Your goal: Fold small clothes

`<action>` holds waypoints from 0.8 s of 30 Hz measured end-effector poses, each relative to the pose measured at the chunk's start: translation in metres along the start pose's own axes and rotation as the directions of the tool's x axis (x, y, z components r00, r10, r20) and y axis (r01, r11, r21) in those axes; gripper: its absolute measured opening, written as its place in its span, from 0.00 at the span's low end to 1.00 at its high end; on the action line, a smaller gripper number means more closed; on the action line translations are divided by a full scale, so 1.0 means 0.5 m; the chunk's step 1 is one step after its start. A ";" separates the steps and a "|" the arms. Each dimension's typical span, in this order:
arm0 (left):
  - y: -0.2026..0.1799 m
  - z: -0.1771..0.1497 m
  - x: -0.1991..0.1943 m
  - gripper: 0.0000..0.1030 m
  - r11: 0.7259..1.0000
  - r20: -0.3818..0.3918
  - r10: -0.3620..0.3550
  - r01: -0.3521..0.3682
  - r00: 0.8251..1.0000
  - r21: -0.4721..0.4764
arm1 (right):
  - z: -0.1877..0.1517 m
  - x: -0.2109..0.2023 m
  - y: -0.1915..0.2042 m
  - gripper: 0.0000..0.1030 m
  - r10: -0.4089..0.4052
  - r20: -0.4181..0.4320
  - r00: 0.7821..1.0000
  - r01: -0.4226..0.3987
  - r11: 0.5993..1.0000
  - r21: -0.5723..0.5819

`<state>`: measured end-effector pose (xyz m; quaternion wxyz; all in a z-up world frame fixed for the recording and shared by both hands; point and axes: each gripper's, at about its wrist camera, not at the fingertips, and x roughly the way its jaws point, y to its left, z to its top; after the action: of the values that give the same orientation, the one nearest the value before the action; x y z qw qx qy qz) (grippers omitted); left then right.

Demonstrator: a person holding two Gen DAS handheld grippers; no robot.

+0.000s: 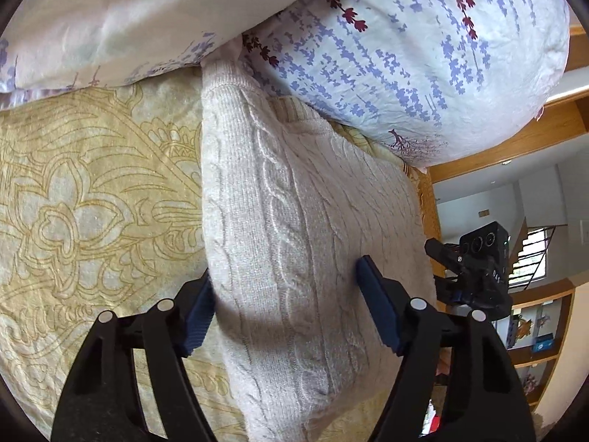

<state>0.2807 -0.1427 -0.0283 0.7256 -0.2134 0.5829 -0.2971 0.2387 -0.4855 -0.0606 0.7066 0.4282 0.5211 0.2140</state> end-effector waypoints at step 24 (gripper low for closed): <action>0.105 -0.128 -0.270 0.36 0.998 0.099 -0.060 0.062 0.993 -0.016 | -0.146 0.122 0.162 0.33 0.204 -0.174 0.963 -0.216 0.975 -0.054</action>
<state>0.2088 -0.0100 0.0196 0.7420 -0.2524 0.5423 -0.3028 0.2054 -0.3681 -0.0340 0.6489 0.4355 0.5220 0.3416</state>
